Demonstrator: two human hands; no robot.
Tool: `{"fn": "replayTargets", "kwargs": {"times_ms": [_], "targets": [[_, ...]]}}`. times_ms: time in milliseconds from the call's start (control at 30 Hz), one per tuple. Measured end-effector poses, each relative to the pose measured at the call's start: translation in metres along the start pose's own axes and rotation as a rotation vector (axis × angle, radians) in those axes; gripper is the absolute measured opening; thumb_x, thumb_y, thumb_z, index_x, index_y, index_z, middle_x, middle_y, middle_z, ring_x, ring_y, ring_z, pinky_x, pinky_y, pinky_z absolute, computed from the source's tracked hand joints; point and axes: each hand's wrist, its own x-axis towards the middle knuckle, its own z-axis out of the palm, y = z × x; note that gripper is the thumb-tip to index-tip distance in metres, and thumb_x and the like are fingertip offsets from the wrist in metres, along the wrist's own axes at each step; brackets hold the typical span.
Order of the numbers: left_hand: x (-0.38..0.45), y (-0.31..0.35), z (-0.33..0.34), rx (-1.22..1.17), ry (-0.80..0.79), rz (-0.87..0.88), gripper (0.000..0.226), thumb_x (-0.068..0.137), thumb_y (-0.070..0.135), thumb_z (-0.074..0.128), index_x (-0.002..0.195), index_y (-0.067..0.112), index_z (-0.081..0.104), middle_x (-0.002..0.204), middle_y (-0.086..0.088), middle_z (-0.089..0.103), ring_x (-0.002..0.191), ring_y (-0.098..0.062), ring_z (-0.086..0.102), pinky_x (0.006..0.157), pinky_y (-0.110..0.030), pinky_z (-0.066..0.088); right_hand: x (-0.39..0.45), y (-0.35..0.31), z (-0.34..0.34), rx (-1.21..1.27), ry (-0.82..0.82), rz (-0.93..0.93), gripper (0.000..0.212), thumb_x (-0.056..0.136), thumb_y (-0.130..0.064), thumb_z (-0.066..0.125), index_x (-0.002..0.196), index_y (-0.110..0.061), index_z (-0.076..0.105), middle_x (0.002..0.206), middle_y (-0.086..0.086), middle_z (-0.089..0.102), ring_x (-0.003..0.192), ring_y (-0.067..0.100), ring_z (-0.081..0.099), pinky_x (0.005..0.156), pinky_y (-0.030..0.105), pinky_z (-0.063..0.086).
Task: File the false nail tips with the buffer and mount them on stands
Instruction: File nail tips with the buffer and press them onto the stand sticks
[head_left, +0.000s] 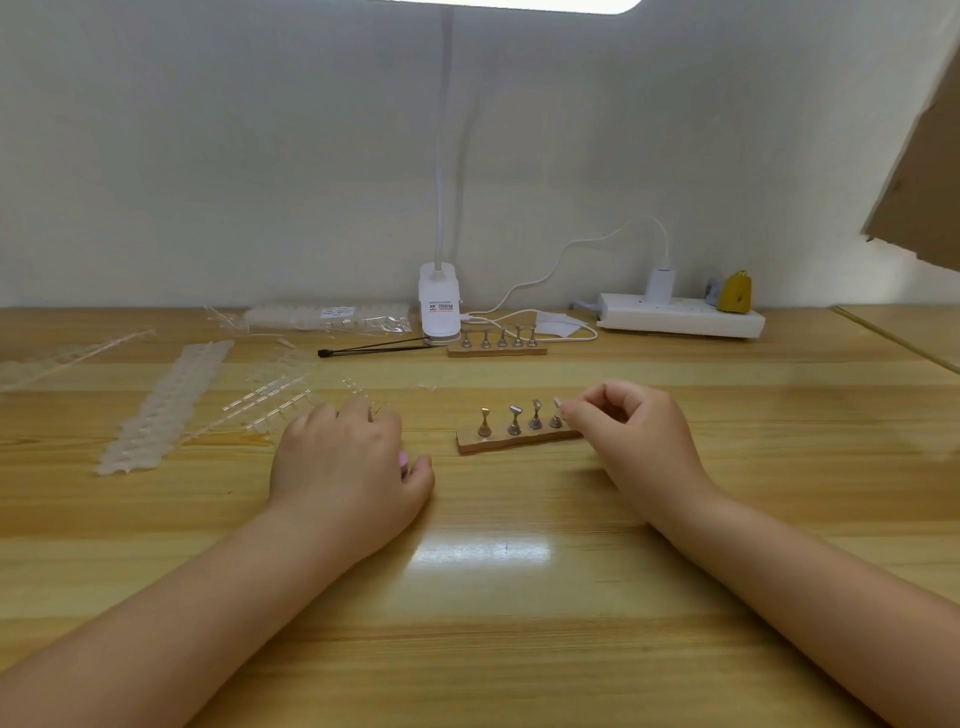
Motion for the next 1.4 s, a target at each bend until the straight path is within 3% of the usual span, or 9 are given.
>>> {"fn": "replayTargets", "kwargs": {"times_ms": [200,367,533,667,833,1000,1100,1233,1400], "targets": [[0.003,-0.003,-0.008,0.100,0.058,-0.057,0.055,0.085,0.065,0.028,0.106,0.026,0.059,0.104,0.003,0.057,0.097,-0.021,0.053,0.080,-0.033,0.036,-0.008,-0.012,0.004,0.128,-0.078,-0.011,0.009,0.087,-0.024,0.069,0.083,-0.019,0.075,0.080,0.000,0.073,0.077,0.013,0.066,0.071,0.022,0.052],[0.007,-0.006,-0.018,0.127,-0.083,-0.037,0.057,0.082,0.076,0.023,0.087,0.030,0.057,0.093,0.007,0.058,0.092,-0.018,0.055,0.076,-0.032,0.036,-0.013,-0.017,0.008,0.285,-0.197,0.059,0.010,0.084,-0.023,0.071,0.087,-0.016,0.077,0.054,-0.016,0.060,0.050,-0.003,0.052,0.049,0.008,0.038],[-0.001,0.000,-0.017,-0.050,-0.082,0.027,0.026,0.090,0.048,0.044,0.101,0.032,0.061,0.098,0.005,0.048,0.094,-0.019,0.050,0.077,-0.030,0.039,-0.012,-0.019,0.009,0.470,-0.274,0.232,0.020,0.072,-0.027,0.076,0.086,-0.014,0.078,0.056,-0.008,0.053,0.044,0.004,0.038,0.040,0.015,0.030],[-0.006,0.004,-0.016,-0.361,-0.104,0.088,0.023,0.088,0.033,0.051,0.110,0.032,0.059,0.102,0.007,0.044,0.090,-0.014,0.049,0.070,-0.026,0.038,-0.009,-0.019,0.008,0.597,-0.354,0.323,0.033,0.062,-0.029,0.076,0.089,-0.008,0.076,0.053,-0.006,0.047,0.042,0.005,0.033,0.036,0.016,0.027],[-0.012,0.013,-0.008,-0.565,0.135,0.185,0.036,0.088,0.016,0.061,0.121,0.027,0.057,0.114,0.009,0.056,0.097,-0.012,0.057,0.079,-0.023,0.044,-0.006,-0.015,0.007,0.638,-0.379,0.361,0.026,0.065,-0.023,0.077,0.087,-0.010,0.077,0.056,-0.006,0.052,0.041,0.004,0.034,0.035,0.015,0.027],[-0.014,0.019,-0.012,-0.843,0.478,0.328,0.032,0.077,-0.002,0.074,0.105,0.008,0.064,0.088,0.000,0.063,0.086,-0.013,0.060,0.081,-0.024,0.047,-0.006,-0.016,0.009,0.722,-0.426,0.404,0.012,0.071,-0.016,0.074,0.082,-0.011,0.073,0.060,-0.003,0.046,0.040,0.005,0.031,0.034,0.014,0.023],[-0.018,0.023,-0.014,-0.835,0.615,0.514,0.031,0.079,0.002,0.072,0.105,0.014,0.061,0.094,0.002,0.061,0.088,-0.014,0.059,0.085,-0.022,0.044,-0.009,-0.019,0.010,0.733,-0.531,0.407,0.006,0.072,-0.016,0.071,0.078,-0.013,0.070,0.060,-0.003,0.040,0.041,0.005,0.030,0.034,0.015,0.021],[-0.014,0.019,-0.013,-0.739,0.624,0.657,0.026,0.083,0.003,0.070,0.099,0.022,0.062,0.091,-0.001,0.064,0.081,-0.020,0.059,0.083,-0.025,0.040,-0.011,-0.023,0.010,0.743,-0.672,0.407,0.005,0.075,-0.017,0.065,0.078,-0.012,0.067,0.056,-0.005,0.038,0.041,0.003,0.029,0.035,0.014,0.018],[-0.006,0.007,-0.011,-0.650,0.620,0.536,0.010,0.080,-0.004,0.072,0.087,0.003,0.072,0.086,-0.009,0.063,0.076,-0.028,0.060,0.076,-0.042,0.047,-0.009,-0.021,0.011,0.811,-0.726,0.456,0.018,0.078,-0.013,0.057,0.065,-0.015,0.069,0.051,-0.007,0.039,0.036,0.001,0.030,0.033,0.011,0.017]]}}
